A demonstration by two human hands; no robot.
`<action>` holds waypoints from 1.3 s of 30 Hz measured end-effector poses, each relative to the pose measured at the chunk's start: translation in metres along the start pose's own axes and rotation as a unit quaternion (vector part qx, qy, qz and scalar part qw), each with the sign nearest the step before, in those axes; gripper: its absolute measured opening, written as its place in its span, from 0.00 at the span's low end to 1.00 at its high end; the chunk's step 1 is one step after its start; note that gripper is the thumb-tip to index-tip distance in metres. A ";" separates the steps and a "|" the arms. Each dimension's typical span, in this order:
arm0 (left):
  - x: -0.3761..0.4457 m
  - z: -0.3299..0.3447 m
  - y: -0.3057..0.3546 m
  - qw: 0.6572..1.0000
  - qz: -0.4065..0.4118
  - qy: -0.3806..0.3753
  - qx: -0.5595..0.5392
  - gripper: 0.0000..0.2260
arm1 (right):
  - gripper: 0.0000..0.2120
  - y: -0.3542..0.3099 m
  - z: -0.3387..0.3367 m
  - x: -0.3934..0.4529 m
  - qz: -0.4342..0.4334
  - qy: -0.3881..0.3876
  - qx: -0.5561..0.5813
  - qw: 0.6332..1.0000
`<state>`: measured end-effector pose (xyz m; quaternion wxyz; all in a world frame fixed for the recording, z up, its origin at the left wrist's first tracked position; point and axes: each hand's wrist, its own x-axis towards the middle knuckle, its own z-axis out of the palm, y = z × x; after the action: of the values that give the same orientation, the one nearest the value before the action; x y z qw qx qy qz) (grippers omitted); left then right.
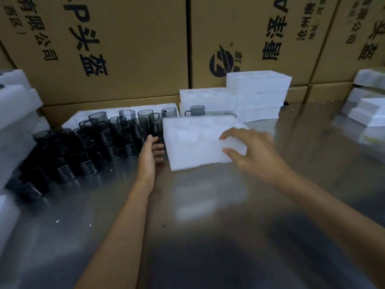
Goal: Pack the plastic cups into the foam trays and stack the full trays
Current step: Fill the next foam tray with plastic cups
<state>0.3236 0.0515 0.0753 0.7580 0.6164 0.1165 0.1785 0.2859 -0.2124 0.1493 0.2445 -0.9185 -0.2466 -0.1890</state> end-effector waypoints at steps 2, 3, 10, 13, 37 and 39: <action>-0.009 -0.002 -0.002 1.000 -0.008 -0.023 -0.004 0.17 | 0.18 -0.002 0.005 -0.017 -0.009 -0.049 -0.009 0.999; -0.012 -0.004 -0.003 0.999 -0.016 -0.033 0.002 0.19 | 0.19 -0.002 0.006 -0.020 0.002 -0.055 0.017 0.998; -0.019 -0.005 -0.001 0.991 0.006 -0.061 0.120 0.17 | 0.25 0.058 0.020 0.048 0.244 0.039 0.085 0.965; -0.018 -0.008 0.000 0.991 0.002 -0.068 0.119 0.17 | 0.36 0.095 0.038 0.072 0.321 -0.057 0.062 0.943; -0.103 -0.031 0.024 0.980 -0.002 -0.094 0.175 0.14 | 0.04 0.023 0.014 -0.007 0.308 0.162 0.369 0.862; -0.115 -0.040 0.025 0.979 0.002 -0.095 0.180 0.12 | 0.03 -0.010 0.009 -0.017 0.262 0.118 0.411 0.865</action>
<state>0.2000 0.0434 0.0861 0.6418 0.7573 0.0727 0.0965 0.2687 -0.2064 0.1374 0.6678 -0.7363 -0.0210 -0.1066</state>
